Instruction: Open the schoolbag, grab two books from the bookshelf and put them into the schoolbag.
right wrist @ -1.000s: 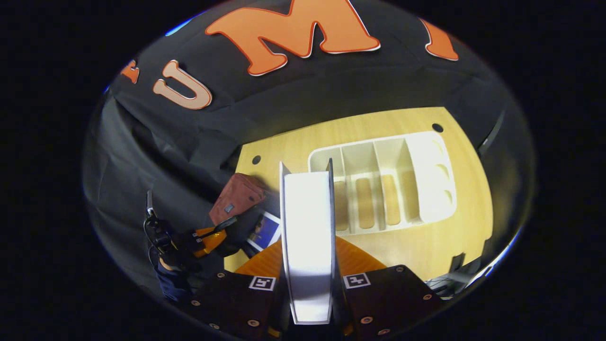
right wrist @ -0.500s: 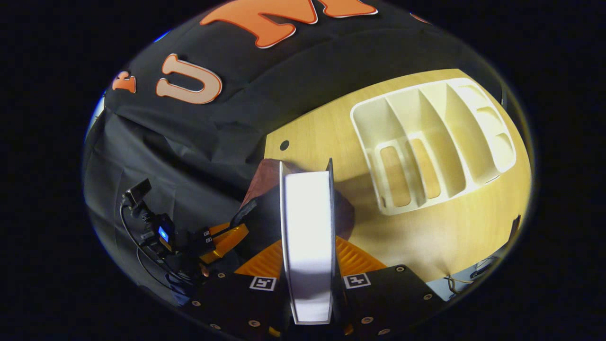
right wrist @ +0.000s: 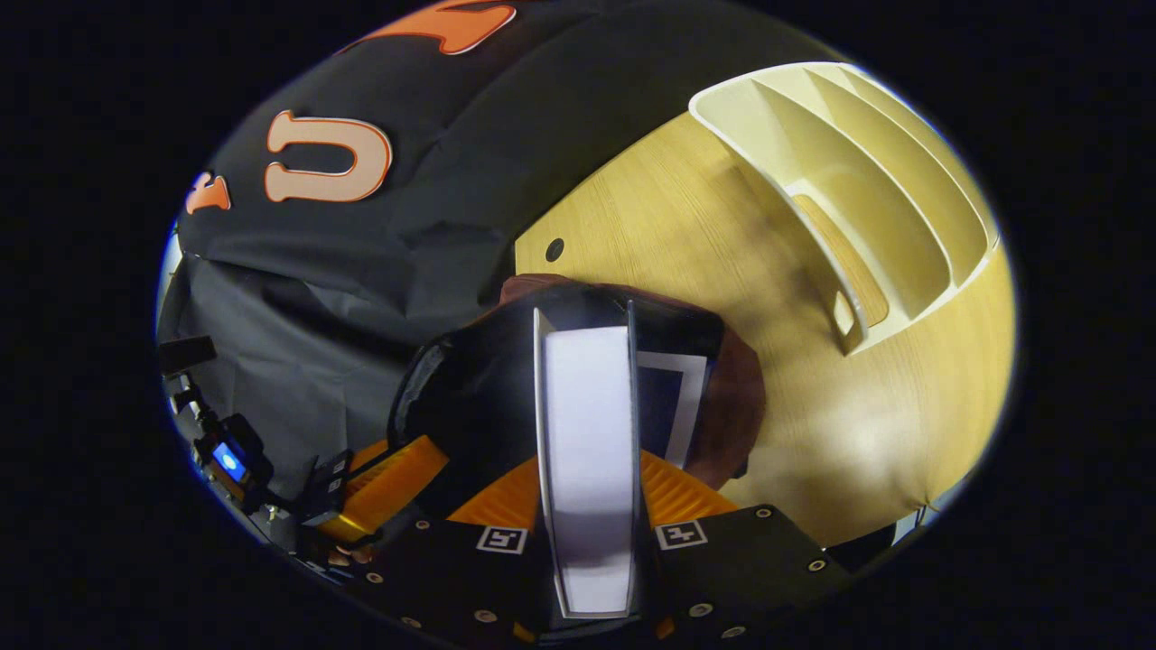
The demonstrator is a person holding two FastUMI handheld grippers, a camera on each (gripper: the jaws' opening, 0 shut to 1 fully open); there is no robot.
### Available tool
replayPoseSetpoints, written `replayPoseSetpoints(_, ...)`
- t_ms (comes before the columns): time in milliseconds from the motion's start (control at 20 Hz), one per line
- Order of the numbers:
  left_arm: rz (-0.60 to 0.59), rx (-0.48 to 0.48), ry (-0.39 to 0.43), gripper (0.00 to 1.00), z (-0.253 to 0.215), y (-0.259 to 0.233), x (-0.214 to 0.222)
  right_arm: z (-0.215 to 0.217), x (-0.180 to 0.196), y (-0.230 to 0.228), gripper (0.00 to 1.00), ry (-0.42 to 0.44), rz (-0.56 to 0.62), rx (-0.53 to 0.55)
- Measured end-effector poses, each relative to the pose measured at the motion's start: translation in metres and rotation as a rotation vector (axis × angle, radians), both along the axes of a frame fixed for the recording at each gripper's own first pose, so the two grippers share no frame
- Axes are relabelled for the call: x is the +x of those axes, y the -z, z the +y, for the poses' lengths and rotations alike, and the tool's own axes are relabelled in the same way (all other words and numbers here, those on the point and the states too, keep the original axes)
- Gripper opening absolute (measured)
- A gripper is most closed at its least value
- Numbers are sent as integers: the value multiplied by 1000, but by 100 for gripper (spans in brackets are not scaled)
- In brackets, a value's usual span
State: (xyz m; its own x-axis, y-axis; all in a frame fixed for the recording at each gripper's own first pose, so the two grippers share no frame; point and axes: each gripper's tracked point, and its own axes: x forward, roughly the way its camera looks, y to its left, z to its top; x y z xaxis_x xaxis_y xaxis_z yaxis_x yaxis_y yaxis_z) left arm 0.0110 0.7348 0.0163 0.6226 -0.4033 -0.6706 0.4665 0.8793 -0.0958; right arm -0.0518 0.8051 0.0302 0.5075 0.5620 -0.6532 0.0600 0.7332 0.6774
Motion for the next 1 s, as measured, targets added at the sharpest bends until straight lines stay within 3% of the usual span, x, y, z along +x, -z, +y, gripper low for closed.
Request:
replayPoseSetpoints(400, -10, -76, 47, 9, -21, -16, -9, 54, 24, 34, 37, 66, 24, 189)
replayPoseSetpoints(550, -14, -74, 67, 9, -25, -18, -15, 67, 34, 48, 37, 66, -9, 199)
replayPoseSetpoints(600, -17, -69, 68, 10, -28, -18, -13, 70, 42, 53, 48, 86, -20, 207)
replayPoseSetpoints(650, -11, -64, 63, 9, -28, -16, -11, 77, 43, 55, 37, 92, -9, 224)
replayPoseSetpoints(700, -13, -66, 58, 9, -29, -16, -11, 79, 40, 55, 37, 86, -1, 227)
replayPoseSetpoints(750, -18, -70, 55, 9, -28, -16, -10, 75, 41, 53, 38, 92, -17, 205)
replayPoseSetpoints(800, -26, -68, 44, 9, -26, -16, -9, 72, 41, 54, 51, 91, -35, 158)
replayPoseSetpoints(850, -41, -68, 34, 11, -26, -17, -8, 61, 35, 59, 43, 93, -51, 93)
replayPoseSetpoints(900, -61, -58, 18, 14, -23, -15, -7, 45, 40, 57, 29, 98, -73, 49)
replayPoseSetpoints(950, -63, -61, 21, 21, -28, -12, -10, 33, 38, 57, 55, 101, -85, 12)
replayPoseSetpoints(1000, -54, -70, 31, 27, -36, -6, -14, 22, 40, 56, 58, 108, -99, -10)
